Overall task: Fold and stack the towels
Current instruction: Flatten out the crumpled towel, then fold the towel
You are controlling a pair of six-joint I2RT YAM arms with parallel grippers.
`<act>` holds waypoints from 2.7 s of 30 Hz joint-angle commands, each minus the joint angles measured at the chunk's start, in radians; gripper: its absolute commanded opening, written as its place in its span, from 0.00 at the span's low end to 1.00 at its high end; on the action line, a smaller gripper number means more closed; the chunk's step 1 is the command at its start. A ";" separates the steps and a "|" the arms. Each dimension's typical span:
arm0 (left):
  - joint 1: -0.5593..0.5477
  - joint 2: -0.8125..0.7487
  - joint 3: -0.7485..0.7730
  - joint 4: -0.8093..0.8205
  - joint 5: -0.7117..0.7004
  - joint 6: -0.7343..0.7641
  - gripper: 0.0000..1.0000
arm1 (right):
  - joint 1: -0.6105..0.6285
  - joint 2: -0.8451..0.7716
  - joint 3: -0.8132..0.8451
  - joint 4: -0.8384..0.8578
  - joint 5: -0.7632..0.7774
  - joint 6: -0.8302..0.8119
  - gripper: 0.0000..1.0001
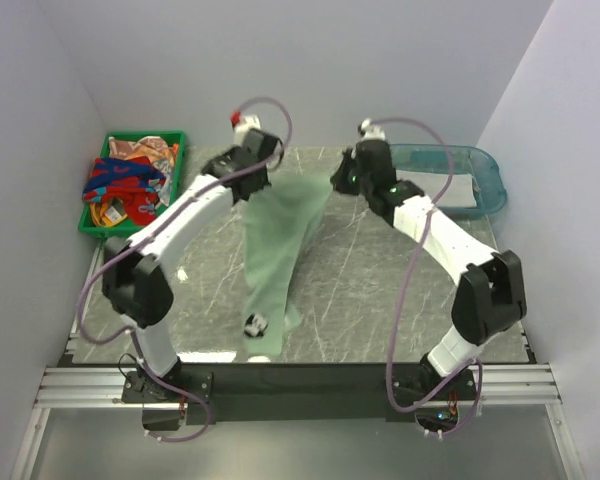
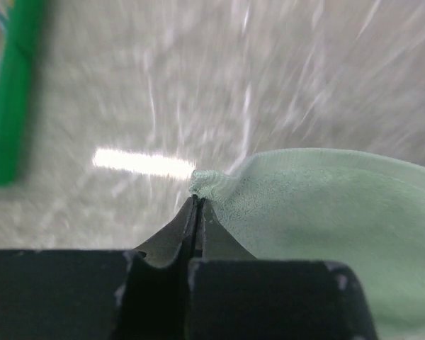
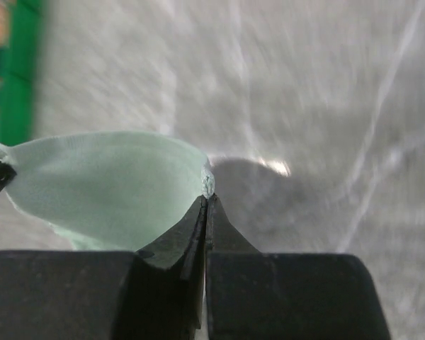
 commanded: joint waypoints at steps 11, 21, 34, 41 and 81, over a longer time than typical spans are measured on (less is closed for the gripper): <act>-0.014 -0.348 0.333 -0.010 -0.102 0.232 0.00 | -0.005 -0.235 0.413 -0.114 -0.075 -0.216 0.00; -0.118 -0.705 0.077 0.155 0.115 0.309 0.00 | -0.004 -0.540 0.244 -0.099 -0.285 -0.293 0.00; -0.137 -0.681 0.078 0.033 0.048 0.215 0.00 | -0.004 -0.573 0.299 -0.229 -0.271 -0.253 0.00; 0.047 -0.445 -0.063 0.144 0.034 0.129 0.00 | -0.059 -0.331 0.206 -0.120 -0.215 -0.244 0.00; 0.265 -0.151 -0.334 0.446 0.416 0.019 0.01 | -0.082 0.049 -0.021 0.167 -0.290 -0.474 0.00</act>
